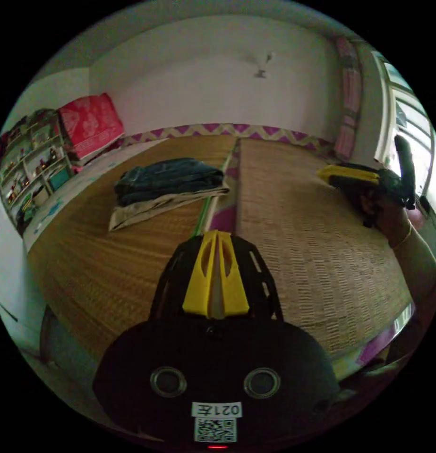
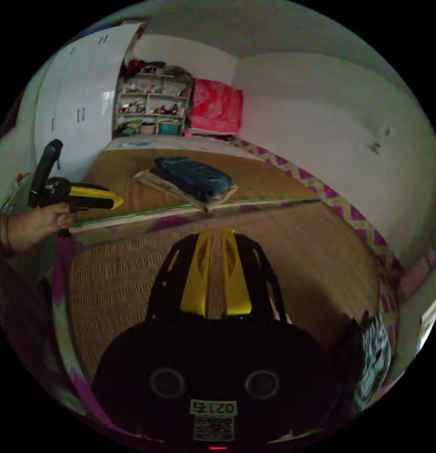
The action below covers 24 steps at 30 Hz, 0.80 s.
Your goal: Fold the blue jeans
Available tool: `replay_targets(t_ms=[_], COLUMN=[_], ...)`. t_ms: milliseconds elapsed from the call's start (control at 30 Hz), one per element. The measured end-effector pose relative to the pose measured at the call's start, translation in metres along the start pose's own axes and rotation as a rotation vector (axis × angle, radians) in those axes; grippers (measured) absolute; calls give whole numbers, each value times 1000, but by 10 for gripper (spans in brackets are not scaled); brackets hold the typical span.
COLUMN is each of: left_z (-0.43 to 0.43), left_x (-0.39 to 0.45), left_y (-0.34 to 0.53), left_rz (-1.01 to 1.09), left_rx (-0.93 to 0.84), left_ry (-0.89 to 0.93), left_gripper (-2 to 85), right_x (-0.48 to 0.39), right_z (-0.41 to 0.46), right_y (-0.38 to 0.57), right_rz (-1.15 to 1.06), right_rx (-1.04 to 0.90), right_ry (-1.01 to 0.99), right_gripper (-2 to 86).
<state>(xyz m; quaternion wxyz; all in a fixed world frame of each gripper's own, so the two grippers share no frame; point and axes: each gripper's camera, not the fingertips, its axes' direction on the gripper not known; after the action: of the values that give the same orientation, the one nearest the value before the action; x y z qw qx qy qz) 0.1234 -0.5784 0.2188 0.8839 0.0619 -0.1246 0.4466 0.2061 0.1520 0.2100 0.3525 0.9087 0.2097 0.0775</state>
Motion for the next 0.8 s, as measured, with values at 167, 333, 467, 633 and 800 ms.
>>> replay_targets(t_ms=[167, 333, 467, 633, 800], left_z=[-23, -53, -72, -90, -102], left_x=[-82, -144, -173, -209, -221], left_y=[27, 53, 67, 91, 115], left_rz=[-148, -211, -218, -262, -252], left_rx=[15, 62, 68, 39, 7], left_ry=[-103, -155, -164, -106, -100], left_gripper=[-10, -10, -10, -10, -10], right_x=[-77, -137, -165, -197, -194], right_z=[140, 276, 350, 450, 500], right_y=[-59, -98, -115, -119, -102], right_rz=[-196, -395, -508, -629, -627], right_rx=[-31, -66, -98, -201, -183], right_ry=[-79, -8, 25, 27, 91], right_gripper=[82, 110, 117, 111, 48])
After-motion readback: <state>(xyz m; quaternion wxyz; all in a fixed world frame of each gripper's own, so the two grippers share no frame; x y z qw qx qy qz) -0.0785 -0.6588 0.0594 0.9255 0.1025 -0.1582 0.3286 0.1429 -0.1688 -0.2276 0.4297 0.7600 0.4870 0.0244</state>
